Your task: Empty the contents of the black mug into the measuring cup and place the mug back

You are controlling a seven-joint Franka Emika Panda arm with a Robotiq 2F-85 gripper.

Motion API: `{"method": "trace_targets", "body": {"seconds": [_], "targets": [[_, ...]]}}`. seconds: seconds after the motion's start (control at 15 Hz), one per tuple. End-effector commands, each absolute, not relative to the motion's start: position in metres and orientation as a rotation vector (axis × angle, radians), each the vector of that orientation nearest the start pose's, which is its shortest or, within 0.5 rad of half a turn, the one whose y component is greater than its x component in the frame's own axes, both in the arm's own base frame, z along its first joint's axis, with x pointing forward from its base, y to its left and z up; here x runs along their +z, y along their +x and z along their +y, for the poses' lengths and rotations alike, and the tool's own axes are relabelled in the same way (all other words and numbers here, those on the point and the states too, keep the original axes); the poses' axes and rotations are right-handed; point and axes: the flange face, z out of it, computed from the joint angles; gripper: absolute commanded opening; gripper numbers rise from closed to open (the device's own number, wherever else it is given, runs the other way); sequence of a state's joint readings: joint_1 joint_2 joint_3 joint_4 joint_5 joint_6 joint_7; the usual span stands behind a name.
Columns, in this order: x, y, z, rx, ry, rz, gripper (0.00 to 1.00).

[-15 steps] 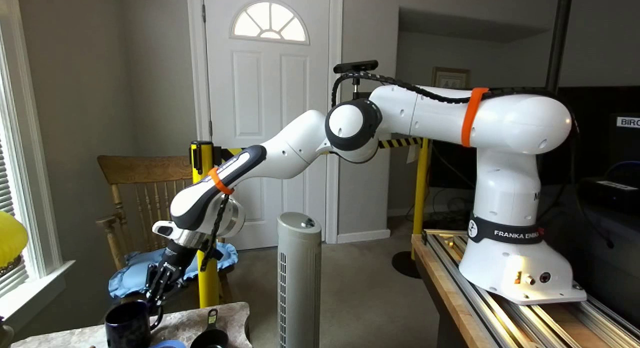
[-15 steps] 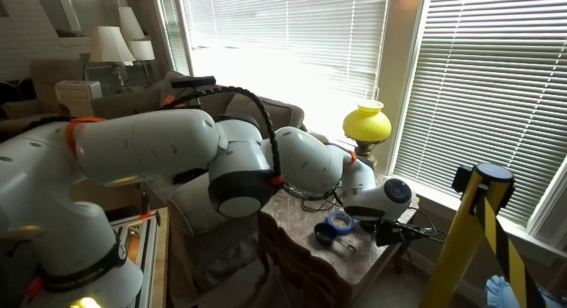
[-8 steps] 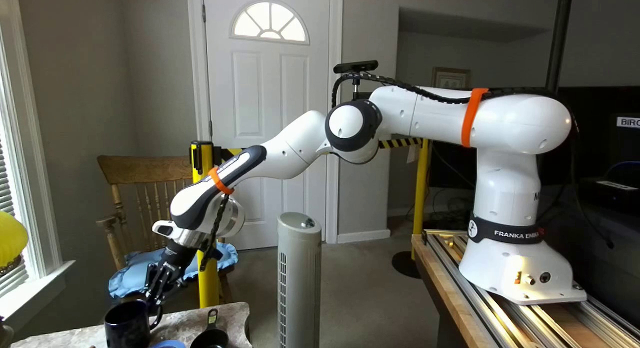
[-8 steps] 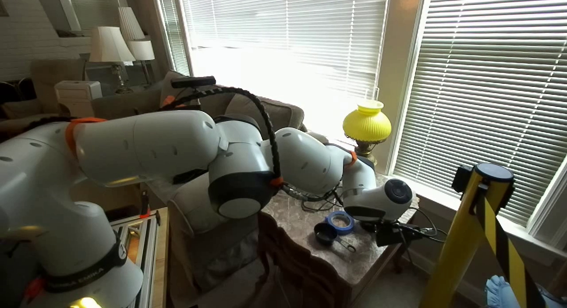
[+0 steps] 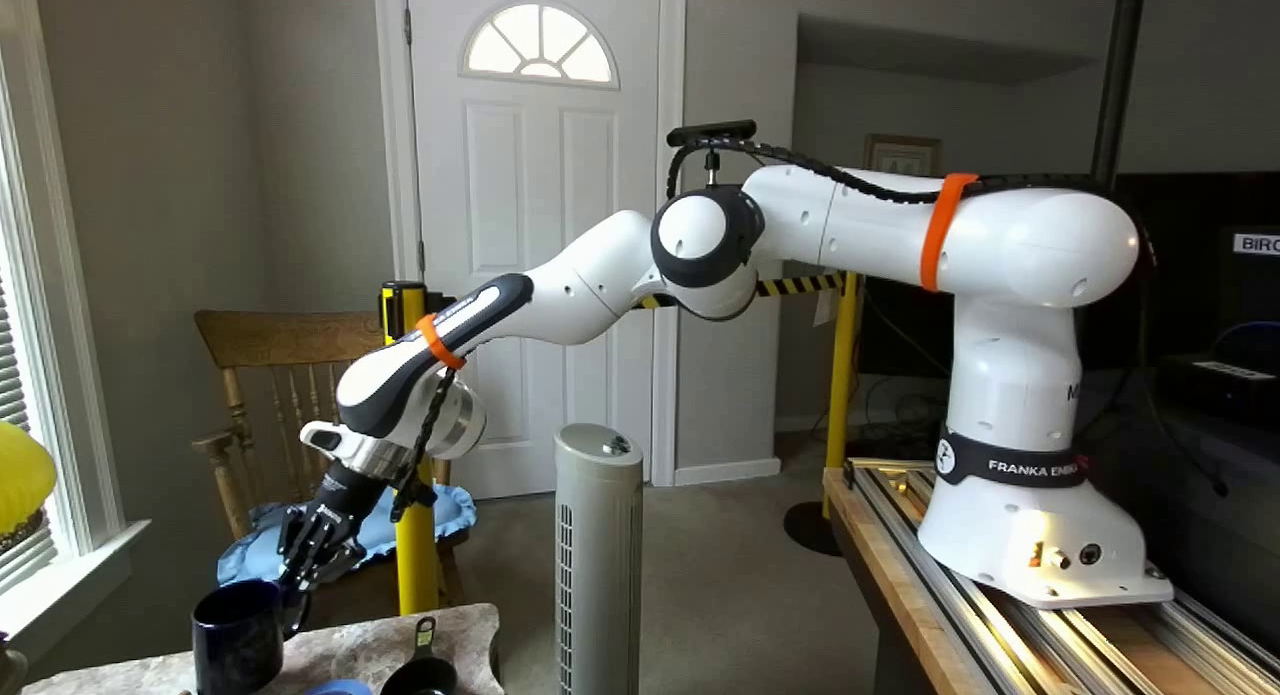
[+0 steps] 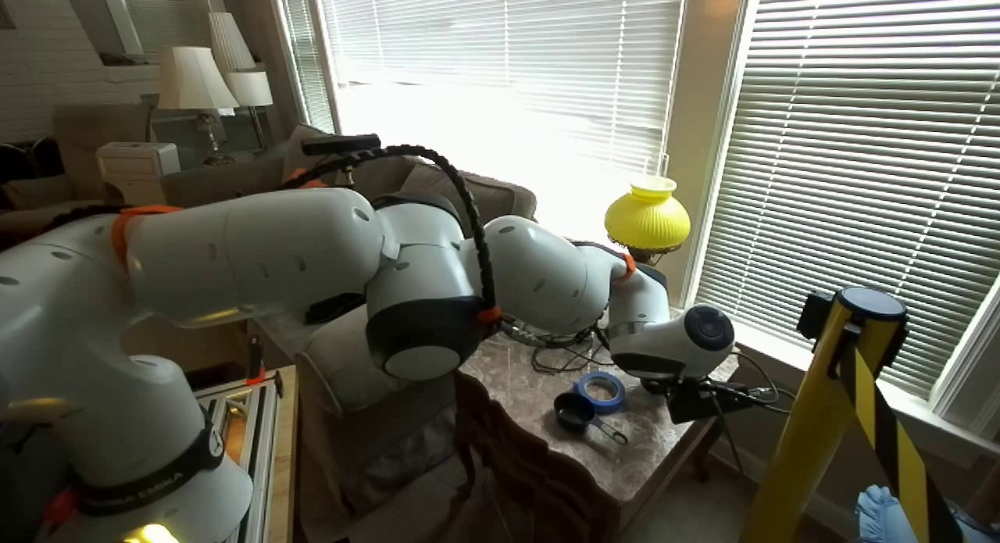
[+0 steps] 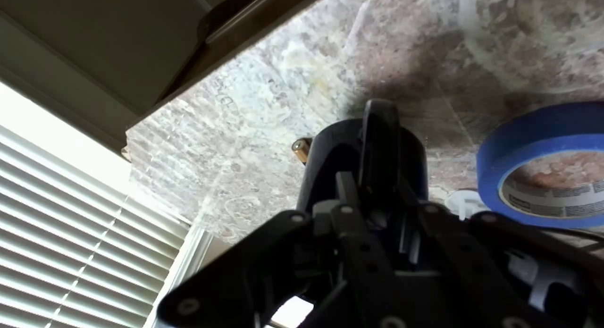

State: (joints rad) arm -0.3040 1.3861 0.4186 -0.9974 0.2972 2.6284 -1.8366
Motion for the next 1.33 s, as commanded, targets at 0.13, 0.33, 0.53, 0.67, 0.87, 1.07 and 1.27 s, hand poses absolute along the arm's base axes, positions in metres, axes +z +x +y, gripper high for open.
{"method": "trace_targets", "body": {"seconds": [0.13,0.33,0.53,0.67,0.87,1.07,1.27], "targets": [[0.064,0.756,-0.056,-0.881,-2.256,-1.773,0.05],[0.071,0.740,-0.055,-0.845,-2.267,-1.775,0.05],[0.079,0.722,-0.053,-0.810,-2.275,-1.810,0.05],[0.083,0.713,-0.049,-0.799,-2.288,-1.817,0.05],[0.088,0.696,-0.044,-0.806,-2.373,-1.749,0.05],[0.095,0.676,-0.037,-0.851,-2.499,-1.543,0.05],[0.101,0.655,-0.031,-0.904,-2.598,-1.378,0.05]]}}
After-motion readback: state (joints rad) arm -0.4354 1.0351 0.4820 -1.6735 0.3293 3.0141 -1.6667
